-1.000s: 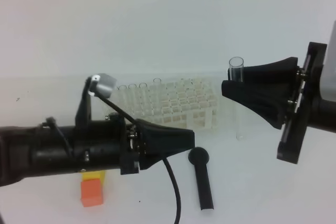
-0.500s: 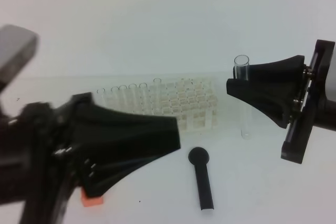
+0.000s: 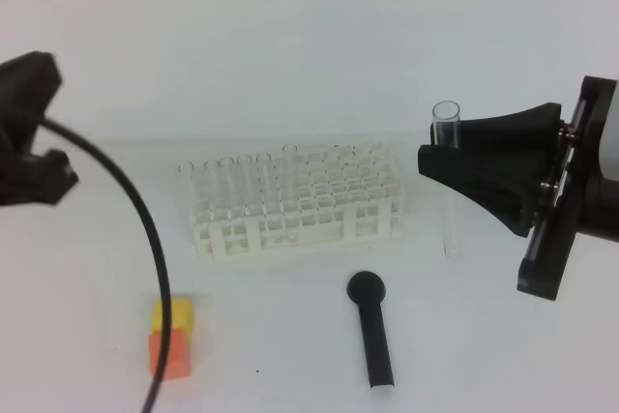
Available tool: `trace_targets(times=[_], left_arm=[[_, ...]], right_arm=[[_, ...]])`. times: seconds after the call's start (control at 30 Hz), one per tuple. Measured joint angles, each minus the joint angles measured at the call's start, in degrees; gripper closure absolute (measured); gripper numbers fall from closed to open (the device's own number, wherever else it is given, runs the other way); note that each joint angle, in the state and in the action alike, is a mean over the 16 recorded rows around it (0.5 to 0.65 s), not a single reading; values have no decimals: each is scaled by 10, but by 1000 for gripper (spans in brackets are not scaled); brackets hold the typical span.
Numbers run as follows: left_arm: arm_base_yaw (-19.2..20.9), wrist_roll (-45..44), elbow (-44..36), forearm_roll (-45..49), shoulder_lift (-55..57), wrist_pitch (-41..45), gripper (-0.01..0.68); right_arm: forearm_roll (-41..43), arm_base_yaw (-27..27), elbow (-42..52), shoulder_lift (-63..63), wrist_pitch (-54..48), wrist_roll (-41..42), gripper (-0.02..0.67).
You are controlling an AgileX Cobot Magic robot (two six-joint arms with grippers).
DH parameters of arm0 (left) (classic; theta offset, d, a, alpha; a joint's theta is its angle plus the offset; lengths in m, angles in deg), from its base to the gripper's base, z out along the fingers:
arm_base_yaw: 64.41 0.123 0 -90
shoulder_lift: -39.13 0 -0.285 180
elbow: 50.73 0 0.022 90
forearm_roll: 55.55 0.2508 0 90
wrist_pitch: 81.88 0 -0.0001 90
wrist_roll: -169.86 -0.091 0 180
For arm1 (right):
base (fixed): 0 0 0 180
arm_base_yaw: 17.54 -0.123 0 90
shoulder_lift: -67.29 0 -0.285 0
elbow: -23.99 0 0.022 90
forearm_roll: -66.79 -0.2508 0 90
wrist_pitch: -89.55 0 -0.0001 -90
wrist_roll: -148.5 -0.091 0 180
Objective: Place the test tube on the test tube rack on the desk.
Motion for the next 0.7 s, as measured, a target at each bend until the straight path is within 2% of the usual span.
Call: trace_targets(times=[0.1,0.23,0.7], left_arm=[[0,-28,-1,-31,6,-65,673],[0,-61,-3,-72,14,-97,673],[0,-77,-4,-93,17,-81,673]], right_arm=[[0,0,0,0,0,-4,526],[1,0,0,0,0,-8,526],[2,0,0,0,0,-9,526]])
